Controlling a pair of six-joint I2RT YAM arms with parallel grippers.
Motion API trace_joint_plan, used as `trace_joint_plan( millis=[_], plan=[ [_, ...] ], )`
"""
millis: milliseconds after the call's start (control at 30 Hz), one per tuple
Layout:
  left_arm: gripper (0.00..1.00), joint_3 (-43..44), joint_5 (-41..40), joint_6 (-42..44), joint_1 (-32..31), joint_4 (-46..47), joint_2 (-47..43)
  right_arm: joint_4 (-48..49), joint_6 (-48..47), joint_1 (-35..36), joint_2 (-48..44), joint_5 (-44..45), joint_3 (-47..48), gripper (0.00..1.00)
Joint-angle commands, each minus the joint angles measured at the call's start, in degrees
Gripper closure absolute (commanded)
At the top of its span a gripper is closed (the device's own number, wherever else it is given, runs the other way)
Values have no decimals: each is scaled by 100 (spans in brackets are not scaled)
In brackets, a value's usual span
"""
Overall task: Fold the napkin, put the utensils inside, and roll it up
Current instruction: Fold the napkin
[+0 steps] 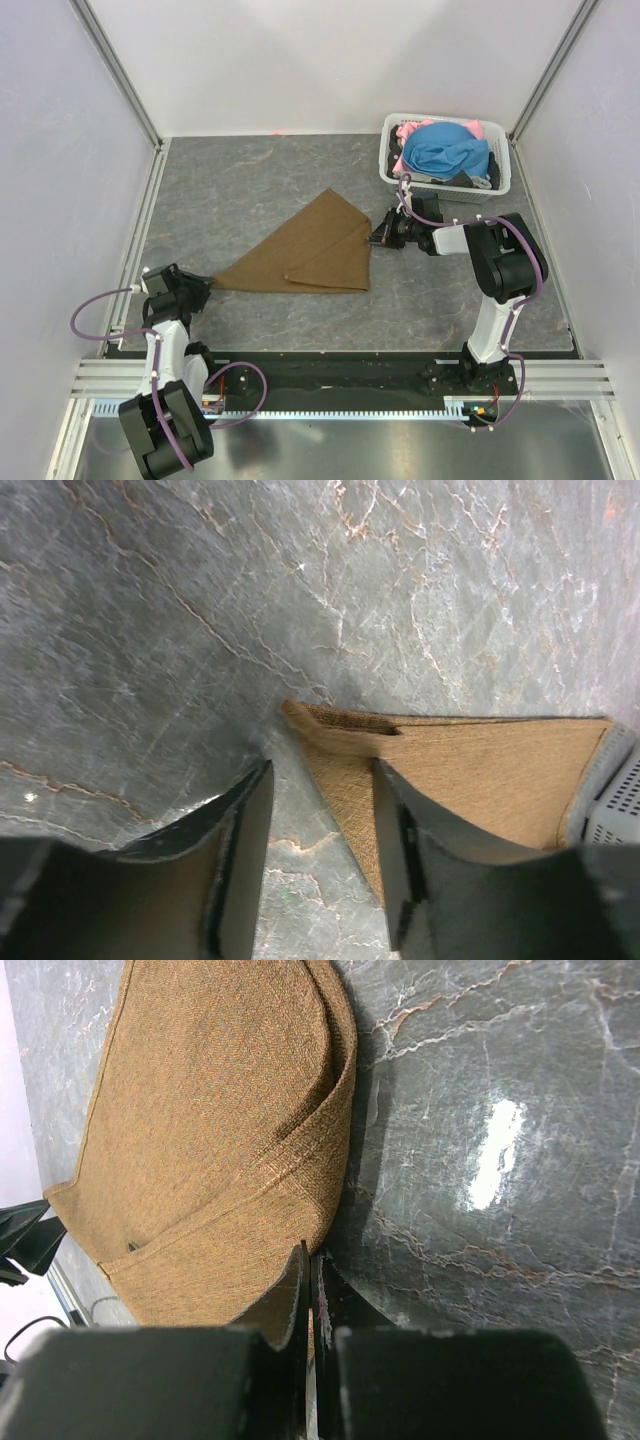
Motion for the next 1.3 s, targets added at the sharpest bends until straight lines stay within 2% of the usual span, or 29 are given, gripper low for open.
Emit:
trace_joint_plan(
  millis=[0, 167, 400, 567, 667, 700, 900, 1000, 1100, 1133, 1233, 1267],
  plan=[
    [52, -113, -226, -72, 48, 193, 5, -470, -172, 37, 243, 125, -32, 100],
    [58, -140, -235, -11, 57, 351, 137, -488, -172, 29, 252, 125, -23, 100],
    [76, -131, -244, 60, 57, 474, 339, -514, -181, 37, 243, 134, -6, 100],
    [84, -114, -226, 296, 57, 544, 419, -532, -172, 29, 252, 134, 20, 100],
    [91, -87, -104, 560, 57, 702, 419, -532, -163, 29, 261, 116, 38, 100],
    [98, -96, -60, 596, 48, 764, 427, -532, -163, 37, 261, 107, 47, 100],
    [98, -8, 564, 948, 31, 1272, 594, -558, -154, 37, 129, 90, 82, 100],
    [98, -61, 951, 930, -4, 1730, 533, -611, -172, 38, 24, 107, 91, 89],
    [98, -43, 1267, 904, -101, 2055, 463, -699, -207, 37, -81, 168, 82, 72],
    [98, -43, 1372, 895, -145, 2134, 419, -751, -233, 46, -117, 186, 65, 63],
    [98, 35, 1400, 886, -461, 2337, 348, -830, -260, 37, -257, 248, 38, 48],
    [98, 62, 1391, 895, -688, 2390, 331, -848, -260, 37, -284, 248, 29, 46]
  ],
)
